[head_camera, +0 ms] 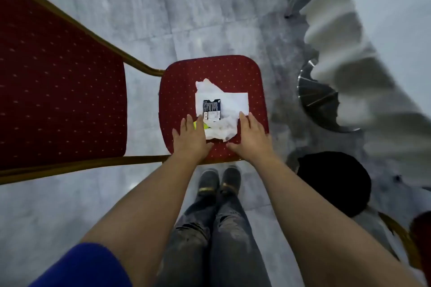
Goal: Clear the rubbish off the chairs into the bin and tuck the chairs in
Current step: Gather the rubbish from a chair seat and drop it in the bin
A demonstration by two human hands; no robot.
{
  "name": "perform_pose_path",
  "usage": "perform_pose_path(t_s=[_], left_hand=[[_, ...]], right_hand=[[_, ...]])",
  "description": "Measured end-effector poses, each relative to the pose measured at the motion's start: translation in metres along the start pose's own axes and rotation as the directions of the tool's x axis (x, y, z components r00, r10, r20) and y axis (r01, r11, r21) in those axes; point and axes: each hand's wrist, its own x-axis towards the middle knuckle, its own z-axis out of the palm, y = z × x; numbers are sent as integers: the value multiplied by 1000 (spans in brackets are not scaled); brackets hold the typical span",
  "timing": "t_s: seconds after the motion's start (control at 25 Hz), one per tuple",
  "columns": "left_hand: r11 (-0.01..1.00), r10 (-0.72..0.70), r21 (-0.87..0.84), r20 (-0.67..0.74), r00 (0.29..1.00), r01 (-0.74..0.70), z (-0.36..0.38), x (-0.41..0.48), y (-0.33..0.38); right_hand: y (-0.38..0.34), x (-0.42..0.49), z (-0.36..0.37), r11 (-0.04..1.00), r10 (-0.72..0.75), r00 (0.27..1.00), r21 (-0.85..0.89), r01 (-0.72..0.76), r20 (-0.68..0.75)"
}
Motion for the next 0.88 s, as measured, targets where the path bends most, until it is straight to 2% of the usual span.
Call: perform_pose_path(t_s=[0.16,0.28,0.44,0.52,0.64,0.76,0.88], left_hand=[[988,-137,-52,83,987,142,29,44,1],[961,-262,-54,130,956,270,51,79,6],[920,-383,-55,79,920,387,70,109,6],[927,-370,-77,-13,929,368,68,119,3],[927,-281,-283,-92,955,245,58,135,0],[896,-246,-399,-87,965,193,53,149,0],[847,-211,-509,-53,976,156,54,154,5]], right_hand=[[-9,59,21,996,-55,998,-66,56,17],[1,102,40,978,-82,996,-190,86,28],[16,138,56,935,-129,992,-331,124,7],[16,150,53,915,-184,983,-369,165,-16],[5,172,52,873,-287,958,-410,263,4],[-6,194,57,852,-311,944,-407,330,114],[-6,194,52,839,-310,939,-423,343,147]])
